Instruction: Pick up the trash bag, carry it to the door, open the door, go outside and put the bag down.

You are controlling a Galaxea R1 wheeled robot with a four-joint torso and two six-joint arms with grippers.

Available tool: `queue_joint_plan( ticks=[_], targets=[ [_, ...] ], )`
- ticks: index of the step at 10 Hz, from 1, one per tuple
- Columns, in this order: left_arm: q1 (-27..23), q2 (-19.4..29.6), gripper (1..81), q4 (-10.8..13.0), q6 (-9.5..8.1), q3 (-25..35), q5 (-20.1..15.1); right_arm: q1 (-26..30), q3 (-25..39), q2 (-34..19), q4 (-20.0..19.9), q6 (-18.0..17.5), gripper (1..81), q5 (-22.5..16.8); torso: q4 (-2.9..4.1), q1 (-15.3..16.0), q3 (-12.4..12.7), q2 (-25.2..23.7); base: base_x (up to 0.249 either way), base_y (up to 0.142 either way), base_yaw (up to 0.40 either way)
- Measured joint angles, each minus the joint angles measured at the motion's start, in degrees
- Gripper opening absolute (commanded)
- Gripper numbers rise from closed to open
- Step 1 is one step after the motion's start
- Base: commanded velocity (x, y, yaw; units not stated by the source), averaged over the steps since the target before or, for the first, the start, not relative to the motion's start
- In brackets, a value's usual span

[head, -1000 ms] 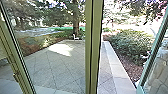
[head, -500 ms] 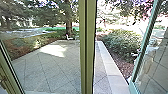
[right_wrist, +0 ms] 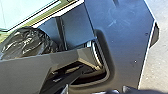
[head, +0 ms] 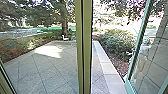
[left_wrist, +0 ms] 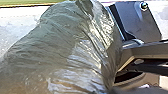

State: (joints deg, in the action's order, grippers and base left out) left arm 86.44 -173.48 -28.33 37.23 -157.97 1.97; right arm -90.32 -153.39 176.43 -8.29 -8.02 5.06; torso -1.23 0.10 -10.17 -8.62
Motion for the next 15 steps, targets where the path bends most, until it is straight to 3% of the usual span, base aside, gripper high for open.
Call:
queue_joint_plan(
  ticks=[13,15],
  targets=[
    [0.1,-0.5,1.0,0.0,0.0,0.0,0.6,0.0,0.0,-0.1,0.0,0.1,81.1,0.0,0.0,0.0,0.0,0.0,0.0,0.0,0.0],
    [0.1,-0.5,1.0,0.0,0.0,0.0,0.6,0.0,0.0,-0.1,0.0,0.1,81.1,0.0,0.0,0.0,0.0,0.0,0.0,-0.086,0.0]
  ],
)
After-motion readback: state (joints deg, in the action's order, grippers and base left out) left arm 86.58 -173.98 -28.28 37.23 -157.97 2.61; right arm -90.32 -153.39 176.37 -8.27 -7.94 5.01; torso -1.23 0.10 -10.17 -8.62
